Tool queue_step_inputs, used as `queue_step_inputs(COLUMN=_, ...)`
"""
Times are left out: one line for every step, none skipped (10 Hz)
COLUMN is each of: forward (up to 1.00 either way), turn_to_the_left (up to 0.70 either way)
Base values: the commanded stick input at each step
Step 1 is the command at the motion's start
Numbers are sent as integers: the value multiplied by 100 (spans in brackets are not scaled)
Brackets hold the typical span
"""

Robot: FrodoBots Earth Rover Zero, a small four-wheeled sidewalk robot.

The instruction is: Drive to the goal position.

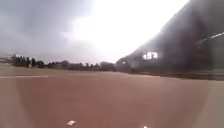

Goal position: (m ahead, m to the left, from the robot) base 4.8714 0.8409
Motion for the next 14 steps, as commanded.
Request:
queue_step_inputs(forward=70, turn_to_the_left=0)
queue_step_inputs(forward=70, turn_to_the_left=0)
queue_step_inputs(forward=70, turn_to_the_left=0)
queue_step_inputs(forward=70, turn_to_the_left=0)
queue_step_inputs(forward=70, turn_to_the_left=0)
queue_step_inputs(forward=70, turn_to_the_left=0)
queue_step_inputs(forward=70, turn_to_the_left=0)
queue_step_inputs(forward=70, turn_to_the_left=0)
queue_step_inputs(forward=70, turn_to_the_left=0)
queue_step_inputs(forward=70, turn_to_the_left=0)
queue_step_inputs(forward=70, turn_to_the_left=0)
queue_step_inputs(forward=70, turn_to_the_left=0)
queue_step_inputs(forward=70, turn_to_the_left=0)
queue_step_inputs(forward=70, turn_to_the_left=0)
